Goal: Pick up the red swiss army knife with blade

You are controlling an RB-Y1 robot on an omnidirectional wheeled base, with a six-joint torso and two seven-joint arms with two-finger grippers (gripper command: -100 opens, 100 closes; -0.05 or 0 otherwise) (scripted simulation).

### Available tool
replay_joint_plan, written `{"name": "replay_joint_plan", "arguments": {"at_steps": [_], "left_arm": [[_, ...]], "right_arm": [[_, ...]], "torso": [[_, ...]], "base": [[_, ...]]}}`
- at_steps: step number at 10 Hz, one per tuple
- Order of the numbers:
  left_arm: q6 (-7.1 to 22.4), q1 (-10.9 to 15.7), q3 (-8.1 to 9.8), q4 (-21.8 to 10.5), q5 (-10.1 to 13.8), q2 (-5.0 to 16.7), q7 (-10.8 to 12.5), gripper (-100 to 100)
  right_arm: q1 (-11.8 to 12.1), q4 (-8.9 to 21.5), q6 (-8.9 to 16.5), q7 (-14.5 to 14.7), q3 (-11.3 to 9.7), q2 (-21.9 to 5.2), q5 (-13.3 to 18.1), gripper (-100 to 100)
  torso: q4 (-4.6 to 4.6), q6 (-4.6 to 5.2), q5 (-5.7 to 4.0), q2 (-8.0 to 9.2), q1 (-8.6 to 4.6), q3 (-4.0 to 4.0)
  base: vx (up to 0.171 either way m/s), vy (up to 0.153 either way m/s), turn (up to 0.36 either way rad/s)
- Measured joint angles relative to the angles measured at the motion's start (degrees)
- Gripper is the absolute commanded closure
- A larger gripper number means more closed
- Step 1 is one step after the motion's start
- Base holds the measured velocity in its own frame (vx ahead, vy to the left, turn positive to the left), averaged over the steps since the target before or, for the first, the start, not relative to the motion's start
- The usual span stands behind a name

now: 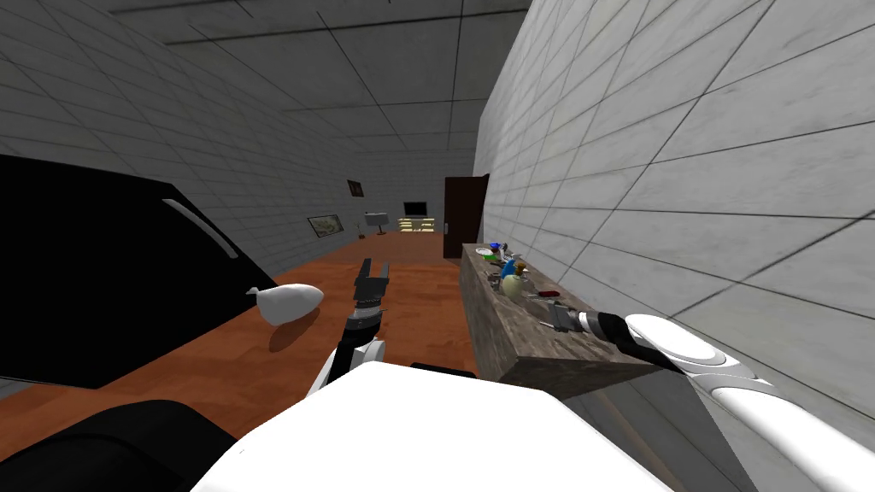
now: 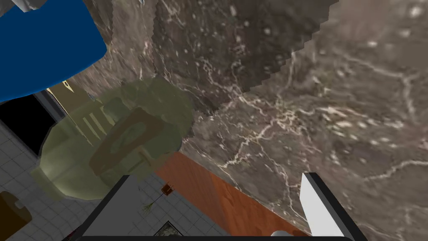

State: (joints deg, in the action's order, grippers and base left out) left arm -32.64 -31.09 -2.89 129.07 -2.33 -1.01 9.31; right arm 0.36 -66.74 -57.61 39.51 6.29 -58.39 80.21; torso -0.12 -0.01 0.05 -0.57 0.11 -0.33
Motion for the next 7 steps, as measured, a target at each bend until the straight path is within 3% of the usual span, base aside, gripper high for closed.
{"name": "replay_joint_plan", "arguments": {"at_steps": [1, 4, 6, 7], "left_arm": [[0.0, 0.0, 0.00, 0.0, 0.0, 0.0, 0.0, 0], [0.0, 0.0, 0.00, 0.0, 0.0, 0.0, 0.0, 0], [0.0, 0.0, 0.00, 0.0, 0.0, 0.0, 0.0, 0], [0.0, 0.0, 0.00, 0.0, 0.0, 0.0, 0.0, 0]], "right_arm": [[-1.7, 3.9, -1.5, 1.9, -1.3, -1.2, 1.8, -100], [-0.6, 6.9, -3.6, 2.1, -2.8, -5.1, 7.1, -100], [-0.2, 8.4, -4.7, 2.9, -2.7, -6.6, 7.8, -100], [-0.4, 10.6, -5.5, 4.2, -3.2, -7.4, 8.6, -100]], "torso": [[-0.08, -0.02, 0.01, -0.35, 0.06, -0.20], [-0.14, -0.02, 0.00, -0.59, -0.01, -0.35], [-0.04, -0.02, -0.04, -0.06, -0.13, -0.07], [-0.03, 0.00, -0.04, -0.09, -0.13, -0.06]], "base": [[0.234, 0.071, -0.006], [0.262, 0.044, -0.002], [0.129, 0.013, 0.004], [0.231, 0.021, -0.002]]}}
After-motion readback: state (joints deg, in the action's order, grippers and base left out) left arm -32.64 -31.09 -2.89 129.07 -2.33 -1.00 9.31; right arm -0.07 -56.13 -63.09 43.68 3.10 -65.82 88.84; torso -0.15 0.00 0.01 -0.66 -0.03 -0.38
